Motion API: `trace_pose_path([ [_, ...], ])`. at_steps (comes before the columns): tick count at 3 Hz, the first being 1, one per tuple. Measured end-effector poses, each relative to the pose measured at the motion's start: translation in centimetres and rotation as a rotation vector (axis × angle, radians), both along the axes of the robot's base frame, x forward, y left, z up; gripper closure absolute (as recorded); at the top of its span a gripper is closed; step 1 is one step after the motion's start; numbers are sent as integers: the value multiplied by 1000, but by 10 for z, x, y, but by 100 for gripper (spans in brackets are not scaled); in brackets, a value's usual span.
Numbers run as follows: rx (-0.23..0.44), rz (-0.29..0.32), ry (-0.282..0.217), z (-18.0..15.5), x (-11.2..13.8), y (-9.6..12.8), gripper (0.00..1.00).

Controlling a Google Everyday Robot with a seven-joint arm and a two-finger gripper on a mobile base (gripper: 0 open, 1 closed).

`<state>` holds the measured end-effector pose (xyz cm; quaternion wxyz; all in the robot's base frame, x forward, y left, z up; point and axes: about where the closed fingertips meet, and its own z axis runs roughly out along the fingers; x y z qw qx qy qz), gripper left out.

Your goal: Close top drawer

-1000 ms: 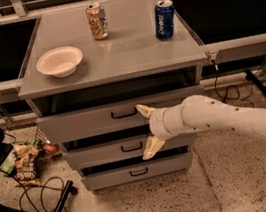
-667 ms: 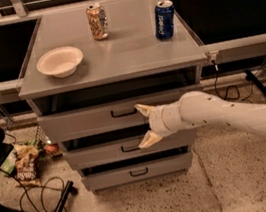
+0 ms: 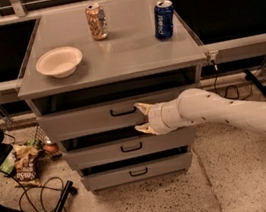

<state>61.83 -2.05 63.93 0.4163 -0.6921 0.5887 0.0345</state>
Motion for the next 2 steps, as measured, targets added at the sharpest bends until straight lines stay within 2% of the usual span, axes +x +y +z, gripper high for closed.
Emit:
trace_pose_path([
  [1,0,0,0,0,0,0,97],
  [2,1,16,5,3,-20,-1,100],
])
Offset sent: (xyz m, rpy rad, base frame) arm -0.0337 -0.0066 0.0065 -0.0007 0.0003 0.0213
